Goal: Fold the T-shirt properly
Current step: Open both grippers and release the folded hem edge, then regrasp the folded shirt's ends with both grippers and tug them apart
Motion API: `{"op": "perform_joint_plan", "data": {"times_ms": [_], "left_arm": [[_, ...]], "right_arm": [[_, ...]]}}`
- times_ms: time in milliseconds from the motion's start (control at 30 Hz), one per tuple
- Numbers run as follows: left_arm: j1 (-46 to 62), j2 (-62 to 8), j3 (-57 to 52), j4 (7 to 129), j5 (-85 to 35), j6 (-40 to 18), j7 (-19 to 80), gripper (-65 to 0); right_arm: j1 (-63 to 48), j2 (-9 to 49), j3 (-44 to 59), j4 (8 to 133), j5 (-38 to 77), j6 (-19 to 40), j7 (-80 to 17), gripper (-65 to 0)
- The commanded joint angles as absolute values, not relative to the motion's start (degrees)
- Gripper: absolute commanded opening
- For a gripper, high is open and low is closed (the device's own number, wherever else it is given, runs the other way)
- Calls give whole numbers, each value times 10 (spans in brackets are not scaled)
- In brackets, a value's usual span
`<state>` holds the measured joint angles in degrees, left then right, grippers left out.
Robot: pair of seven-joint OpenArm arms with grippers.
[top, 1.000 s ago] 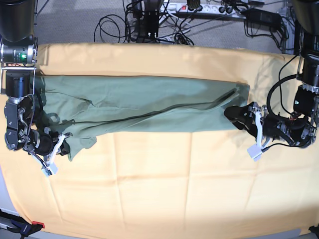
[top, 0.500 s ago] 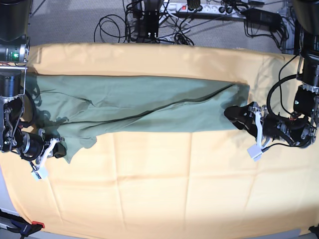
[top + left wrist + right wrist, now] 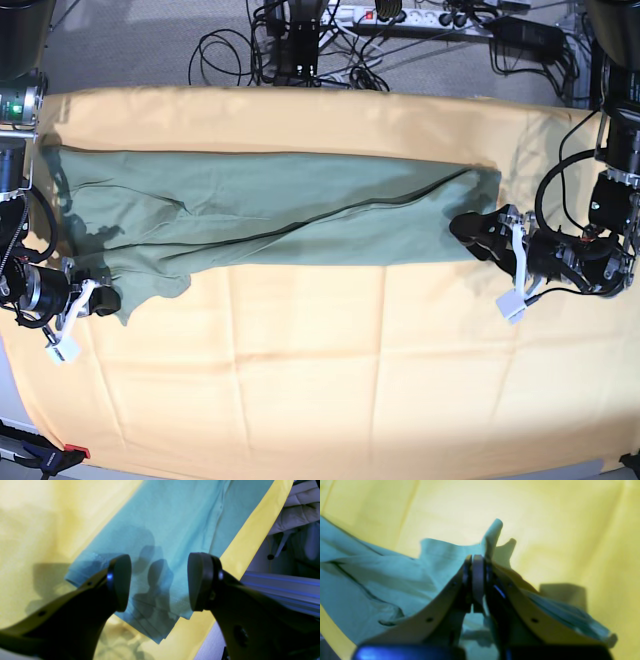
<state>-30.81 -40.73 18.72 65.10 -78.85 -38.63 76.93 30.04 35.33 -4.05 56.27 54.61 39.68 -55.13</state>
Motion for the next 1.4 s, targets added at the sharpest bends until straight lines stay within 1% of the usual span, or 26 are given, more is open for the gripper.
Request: {"op": "perform_joint_plan", "data": {"times_ms": [0,133,333,500,767,933,1000,1100,1233,1367], "left_arm": [[-322,-418,180,658,-800,-390,762,-275],[-322,-418,180,658,-800,-390,763,-275],[-322,-419,180,658,-800,-390,762,-275],[-322,-419,180,658,-800,-390,763,-275],[-322,-419,180,658,-800,-390,763,-275],[-322,-420,180,658,-800,-390,763,-275],[-322,-420,180,658,-800,-390,763,-275],[-323,-422,180,658,-800,-390,763,-275],[-322,-422,180,658,-800,-390,763,-275],[-323,-422,180,658,-800,-390,763,-275]], "right_arm": [[318,366,-37,573,558,400,-542,-650],[287,378,-38,599,554,400,-525,-650],[204,396,-38,721,494,400,-476,-650],[152,417,-38,799,491,400,-474,-650],[102,448,-38,830,497,400,-473,-650],[100,451,-38,830,508,400,-476,-650],[100,454,-38,837,533,400,-492,-650],[100,458,-38,854,575,400,-542,-650],[100,459,-38,874,583,400,-582,-650],[100,459,-38,873,581,400,-645,-650]]}}
